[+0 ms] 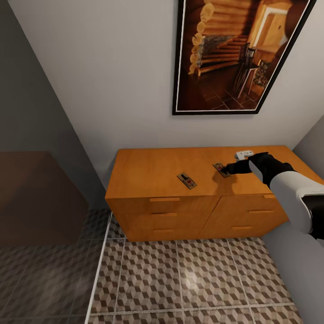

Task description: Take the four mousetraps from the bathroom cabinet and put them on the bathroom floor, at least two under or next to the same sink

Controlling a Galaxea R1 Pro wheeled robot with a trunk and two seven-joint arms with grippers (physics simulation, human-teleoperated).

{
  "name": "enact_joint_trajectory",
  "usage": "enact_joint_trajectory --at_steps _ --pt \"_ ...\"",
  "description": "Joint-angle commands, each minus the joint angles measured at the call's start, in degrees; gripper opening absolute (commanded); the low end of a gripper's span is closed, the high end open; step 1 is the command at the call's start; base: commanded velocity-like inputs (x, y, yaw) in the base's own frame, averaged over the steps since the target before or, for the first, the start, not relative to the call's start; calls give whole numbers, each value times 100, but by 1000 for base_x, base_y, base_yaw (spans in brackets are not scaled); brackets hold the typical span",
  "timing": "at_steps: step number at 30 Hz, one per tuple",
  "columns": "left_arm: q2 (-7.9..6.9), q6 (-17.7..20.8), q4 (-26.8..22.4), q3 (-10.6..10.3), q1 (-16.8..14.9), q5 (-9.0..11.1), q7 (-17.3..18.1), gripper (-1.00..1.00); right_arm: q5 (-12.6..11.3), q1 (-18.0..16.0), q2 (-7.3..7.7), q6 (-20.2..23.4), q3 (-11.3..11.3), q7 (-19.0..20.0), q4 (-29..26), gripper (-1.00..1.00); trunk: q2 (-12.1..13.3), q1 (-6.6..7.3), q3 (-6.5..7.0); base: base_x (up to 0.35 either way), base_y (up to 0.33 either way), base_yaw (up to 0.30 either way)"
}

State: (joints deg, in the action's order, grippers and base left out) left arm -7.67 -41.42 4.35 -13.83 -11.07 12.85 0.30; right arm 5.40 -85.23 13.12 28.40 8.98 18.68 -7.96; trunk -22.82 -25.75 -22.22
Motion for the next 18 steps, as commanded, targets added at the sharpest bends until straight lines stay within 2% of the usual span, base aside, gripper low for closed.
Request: enact_joint_trajectory --at_steps 1,18 --pt "3 -33 22 -49 -9 42 4 100 58 -3 2 111 19 47 -21 100 -10 -3 -9 0 0 0" --pt "3 -33 22 -49 -9 43 5 100 50 -3 6 286 14 55 -62 100 -10 -3 -9 0 0 0"
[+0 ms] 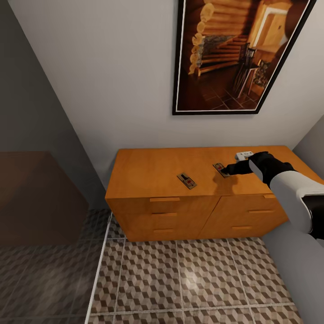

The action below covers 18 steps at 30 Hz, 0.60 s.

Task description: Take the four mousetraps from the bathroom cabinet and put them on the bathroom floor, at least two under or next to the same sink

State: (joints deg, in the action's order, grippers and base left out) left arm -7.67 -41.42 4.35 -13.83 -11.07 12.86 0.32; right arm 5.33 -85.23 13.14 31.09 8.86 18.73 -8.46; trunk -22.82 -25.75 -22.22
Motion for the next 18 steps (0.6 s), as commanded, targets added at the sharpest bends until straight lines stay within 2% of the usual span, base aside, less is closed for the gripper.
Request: enact_joint_trajectory --at_steps 1,10,18 --pt "3 -33 22 -49 -9 44 2 100 57 -3 5 19 27 50 -22 100 -10 -3 -9 0 0 0" --pt "3 -28 22 -49 -9 42 0 100 49 -3 12 -12 29 66 -57 100 -10 -3 -9 6 0 0" --pt "9 -11 22 -49 -9 44 -3 100 48 -3 13 -32 41 69 -59 100 -10 -3 -9 156 0 0"
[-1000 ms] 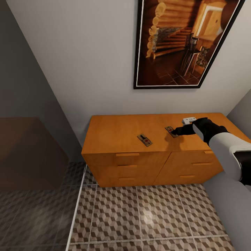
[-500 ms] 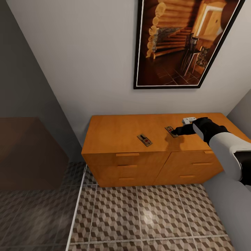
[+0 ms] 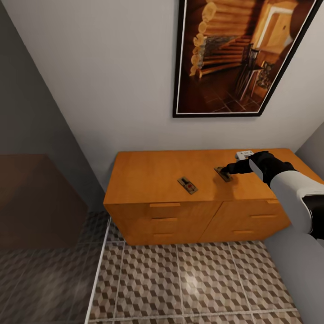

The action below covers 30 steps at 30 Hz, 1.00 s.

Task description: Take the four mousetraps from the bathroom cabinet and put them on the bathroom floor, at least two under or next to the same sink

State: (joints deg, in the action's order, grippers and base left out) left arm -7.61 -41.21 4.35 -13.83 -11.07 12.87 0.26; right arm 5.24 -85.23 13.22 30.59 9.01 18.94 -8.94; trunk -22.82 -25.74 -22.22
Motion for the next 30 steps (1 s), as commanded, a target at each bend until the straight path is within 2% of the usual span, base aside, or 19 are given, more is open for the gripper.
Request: enact_joint_trajectory --at_steps 1,21,30 --pt "3 -31 22 -49 -9 42 5 100 56 -3 5 15 28 49 -11 100 -10 -4 -9 74 0 0" --pt "5 -28 22 -49 -9 40 0 100 56 -3 5 9 31 49 -11 100 -10 -4 -10 11 0 0" --pt "5 -28 22 -49 -9 40 0 100 56 -3 5 9 31 49 -11 100 -10 -4 -59 0 0 0"
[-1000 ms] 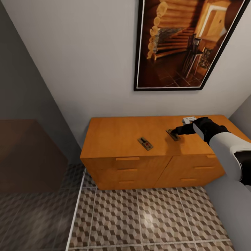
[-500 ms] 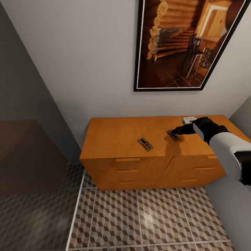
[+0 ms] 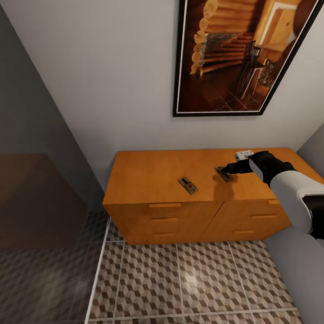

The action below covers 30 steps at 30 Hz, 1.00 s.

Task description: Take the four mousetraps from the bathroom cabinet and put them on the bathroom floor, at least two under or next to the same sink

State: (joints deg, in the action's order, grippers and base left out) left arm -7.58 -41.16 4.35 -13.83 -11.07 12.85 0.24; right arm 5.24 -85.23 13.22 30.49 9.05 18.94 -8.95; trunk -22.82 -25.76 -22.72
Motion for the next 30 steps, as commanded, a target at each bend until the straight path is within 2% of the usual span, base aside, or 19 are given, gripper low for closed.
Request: enact_joint_trajectory --at_steps 1,30 --pt "3 -33 22 -49 -9 42 3 100 56 -3 5 18 27 48 -11 100 -10 -3 -17 0 0 0" --pt "3 -32 22 -49 -9 42 3 100 56 -3 5 18 27 48 -11 100 -10 -3 -165 0 0 0"
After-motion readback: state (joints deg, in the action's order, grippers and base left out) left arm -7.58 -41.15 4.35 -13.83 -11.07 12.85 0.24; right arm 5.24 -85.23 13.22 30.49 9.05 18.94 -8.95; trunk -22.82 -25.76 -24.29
